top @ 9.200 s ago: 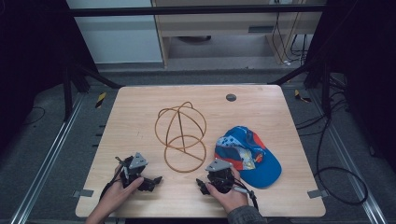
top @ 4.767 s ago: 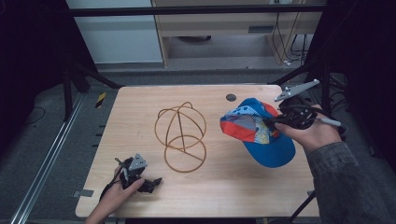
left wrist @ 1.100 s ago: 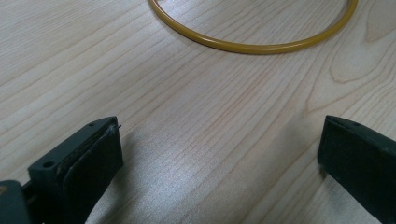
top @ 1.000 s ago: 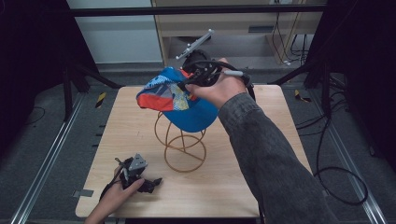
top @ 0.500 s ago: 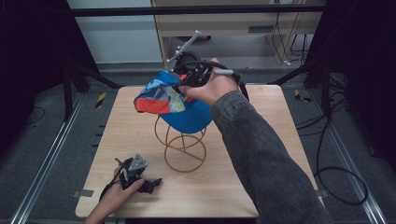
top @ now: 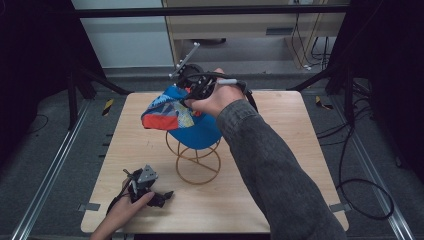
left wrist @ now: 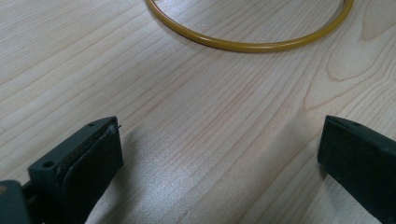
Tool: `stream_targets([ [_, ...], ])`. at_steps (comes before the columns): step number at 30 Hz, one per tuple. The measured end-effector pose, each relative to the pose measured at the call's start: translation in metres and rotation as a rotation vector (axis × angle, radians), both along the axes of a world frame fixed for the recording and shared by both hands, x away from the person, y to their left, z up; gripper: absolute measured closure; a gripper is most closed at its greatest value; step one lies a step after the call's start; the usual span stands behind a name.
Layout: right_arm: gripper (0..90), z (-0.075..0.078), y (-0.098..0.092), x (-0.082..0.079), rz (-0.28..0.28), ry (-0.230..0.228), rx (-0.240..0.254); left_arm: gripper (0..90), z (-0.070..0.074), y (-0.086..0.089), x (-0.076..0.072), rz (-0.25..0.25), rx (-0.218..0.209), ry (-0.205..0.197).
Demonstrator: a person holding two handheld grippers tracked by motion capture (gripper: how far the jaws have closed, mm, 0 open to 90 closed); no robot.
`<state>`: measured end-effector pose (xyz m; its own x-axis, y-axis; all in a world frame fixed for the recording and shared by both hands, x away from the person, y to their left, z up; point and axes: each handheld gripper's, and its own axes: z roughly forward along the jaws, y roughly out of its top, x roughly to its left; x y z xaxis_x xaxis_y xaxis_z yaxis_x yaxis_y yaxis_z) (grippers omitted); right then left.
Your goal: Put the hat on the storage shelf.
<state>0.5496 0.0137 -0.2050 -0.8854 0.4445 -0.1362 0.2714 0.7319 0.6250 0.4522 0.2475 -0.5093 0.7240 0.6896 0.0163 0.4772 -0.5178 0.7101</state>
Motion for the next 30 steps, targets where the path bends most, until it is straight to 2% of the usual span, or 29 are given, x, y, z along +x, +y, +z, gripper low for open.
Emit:
stream_targets([
  [15, 88.1, -0.01, 0.006, 0.003, 0.013, 0.019, -0.013, 0.0, 0.0, 0.0, 0.0, -0.003, 0.002, -0.002],
  [28, 89.1, -0.007, 0.0, -0.009, 0.047, 0.035, -0.005, 0.0, 0.0, 0.0, 0.0, -0.001, 0.001, -0.001],
  [30, 87.6, -0.009, 0.0, -0.009, 0.044, 0.04, -0.017, 0.0, 0.0, 0.0, 0.0, -0.001, 0.001, -0.001],
])
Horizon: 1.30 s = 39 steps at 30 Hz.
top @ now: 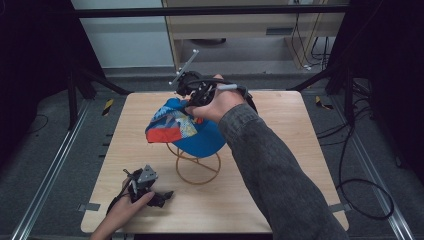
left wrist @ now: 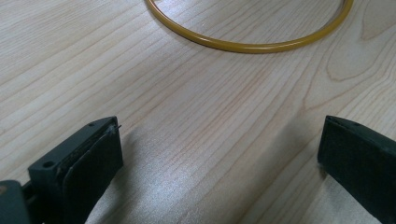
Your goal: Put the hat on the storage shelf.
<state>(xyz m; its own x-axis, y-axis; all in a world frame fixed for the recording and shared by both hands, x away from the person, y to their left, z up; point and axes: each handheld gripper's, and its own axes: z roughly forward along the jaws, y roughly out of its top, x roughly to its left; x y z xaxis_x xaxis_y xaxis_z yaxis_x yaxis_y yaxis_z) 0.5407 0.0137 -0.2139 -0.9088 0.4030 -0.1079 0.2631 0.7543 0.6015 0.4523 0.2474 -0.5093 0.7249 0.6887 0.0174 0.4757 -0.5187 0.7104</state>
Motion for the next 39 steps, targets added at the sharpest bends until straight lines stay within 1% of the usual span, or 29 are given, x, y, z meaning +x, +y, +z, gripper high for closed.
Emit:
stream_targets([
  [1, 85.5, -0.001, 0.0, 0.0, 0.001, 0.004, -0.004, 0.0, 0.0, 0.0, 0.0, 0.0, 0.0, 0.0],
  [3, 78.3, -0.003, 0.002, 0.002, -0.005, -0.001, -0.006, 0.0, 0.0, 0.0, 0.0, 0.0, 0.0, 0.0],
  [7, 80.6, -0.007, 0.003, 0.004, -0.013, -0.001, -0.003, 0.0, 0.0, 0.0, 0.0, 0.0, 0.0, 0.0],
  [13, 77.9, -0.005, 0.003, 0.004, -0.018, -0.003, 0.009, 0.0, 0.0, 0.0, 0.0, 0.0, 0.0, 0.0],
  [21, 68.6, -0.005, 0.002, 0.003, -0.027, -0.011, 0.021, 0.0, 0.0, 0.0, 0.0, 0.0, 0.0, 0.0],
  [24, 63.2, -0.005, 0.001, 0.002, -0.035, -0.009, 0.025, 0.0, 0.0, 0.0, 0.0, 0.0, 0.0, 0.0],
  [27, 59.8, -0.004, 0.001, 0.001, -0.037, -0.01, 0.026, 0.0, 0.0, 0.0, 0.0, 0.0, 0.0, 0.0],
  [31, 56.9, -0.004, -0.002, -0.001, -0.037, -0.018, 0.033, 0.0, 0.0, 0.0, 0.0, 0.0, 0.0, 0.0],
  [34, 55.8, -0.005, -0.004, -0.003, -0.044, -0.015, 0.043, 0.0, 0.0, 0.0, 0.0, 0.0, 0.0, 0.0],
  [39, 54.7, -0.008, -0.007, -0.003, -0.051, -0.011, 0.046, 0.0, 0.0, 0.0, 0.0, 0.0, 0.0, 0.0],
])
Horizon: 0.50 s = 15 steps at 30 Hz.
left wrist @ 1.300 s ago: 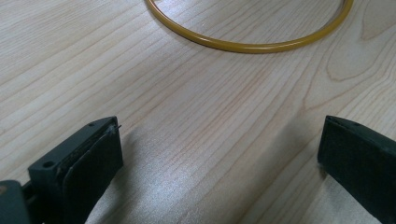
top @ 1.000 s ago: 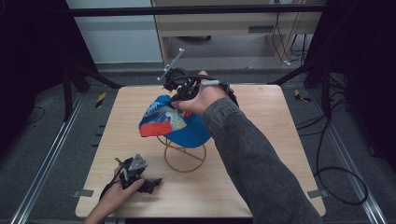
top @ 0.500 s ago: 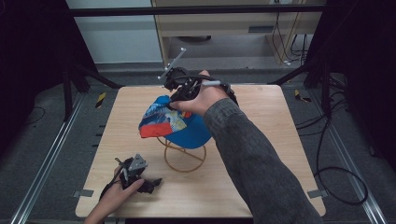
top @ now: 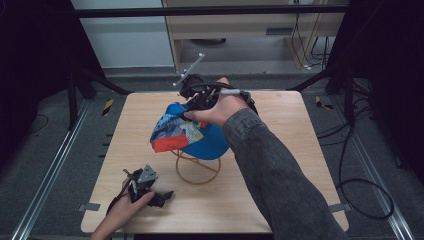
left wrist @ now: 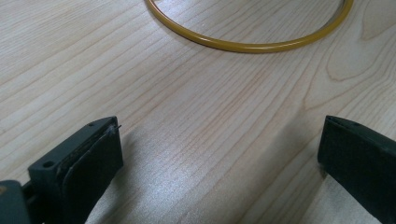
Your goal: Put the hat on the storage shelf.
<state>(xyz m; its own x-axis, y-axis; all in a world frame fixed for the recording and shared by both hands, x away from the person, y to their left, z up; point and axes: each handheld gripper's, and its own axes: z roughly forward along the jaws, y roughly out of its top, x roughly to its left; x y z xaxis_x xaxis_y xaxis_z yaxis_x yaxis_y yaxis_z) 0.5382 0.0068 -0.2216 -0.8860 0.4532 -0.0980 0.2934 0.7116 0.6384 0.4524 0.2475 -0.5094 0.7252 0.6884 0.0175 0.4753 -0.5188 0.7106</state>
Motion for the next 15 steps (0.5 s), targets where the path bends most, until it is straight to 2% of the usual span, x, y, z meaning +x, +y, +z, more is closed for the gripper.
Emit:
stream_targets([
  [10, 52.9, -0.0029, -0.0061, -0.0013, -0.008, 0.009, -0.001, 0.0, 0.0, 0.0, 0.0, 0.0, 0.0, 0.0],
  [15, 48.5, -0.003, -0.0104, -0.0033, -0.013, 0.017, 0.003, 0.0, 0.0, 0.0, 0.0, 0.0, 0.0, 0.0],
])
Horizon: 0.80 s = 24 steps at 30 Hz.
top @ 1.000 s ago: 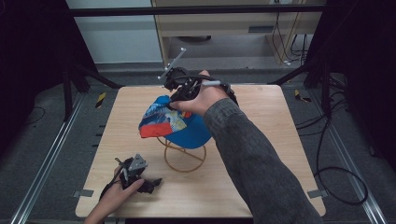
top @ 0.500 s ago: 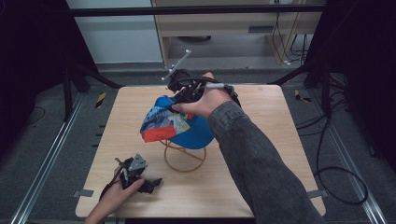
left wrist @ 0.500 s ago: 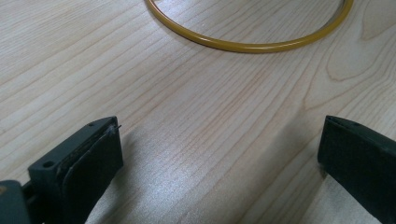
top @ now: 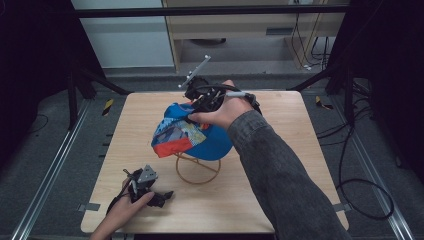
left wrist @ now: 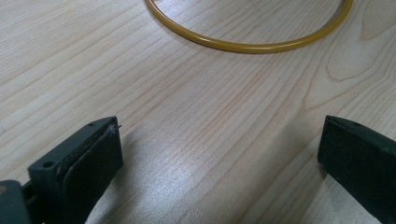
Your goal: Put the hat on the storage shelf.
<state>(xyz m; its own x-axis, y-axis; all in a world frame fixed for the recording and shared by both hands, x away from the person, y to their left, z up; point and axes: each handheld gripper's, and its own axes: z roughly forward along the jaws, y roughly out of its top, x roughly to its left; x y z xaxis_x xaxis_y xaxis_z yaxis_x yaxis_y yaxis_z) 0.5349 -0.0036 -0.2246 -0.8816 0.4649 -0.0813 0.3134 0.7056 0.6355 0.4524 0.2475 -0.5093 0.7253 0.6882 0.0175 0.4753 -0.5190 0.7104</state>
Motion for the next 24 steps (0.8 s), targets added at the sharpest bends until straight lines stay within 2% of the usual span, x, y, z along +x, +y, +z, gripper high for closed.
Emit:
stream_targets([
  [5, 39.8, -0.001, -0.003, -0.003, -0.004, 0.003, 0.003, 0.0, 0.0, 0.0, 0.0, 0.0, 0.0, 0.0],
  [15, 16.1, -0.001, -0.005, -0.007, -0.011, -0.012, 0.016, 0.0, 0.0, 0.0, 0.0, 0.0, 0.0, 0.0],
  [19, 10.8, -0.002, -0.003, -0.009, -0.004, -0.011, 0.011, 0.0, 0.0, 0.0, 0.0, 0.0, 0.002, 0.0],
  [24, 8.4, -0.004, -0.002, -0.011, 0.006, -0.01, 0.008, 0.0, 0.0, 0.0, 0.0, -0.001, 0.002, 0.0],
])
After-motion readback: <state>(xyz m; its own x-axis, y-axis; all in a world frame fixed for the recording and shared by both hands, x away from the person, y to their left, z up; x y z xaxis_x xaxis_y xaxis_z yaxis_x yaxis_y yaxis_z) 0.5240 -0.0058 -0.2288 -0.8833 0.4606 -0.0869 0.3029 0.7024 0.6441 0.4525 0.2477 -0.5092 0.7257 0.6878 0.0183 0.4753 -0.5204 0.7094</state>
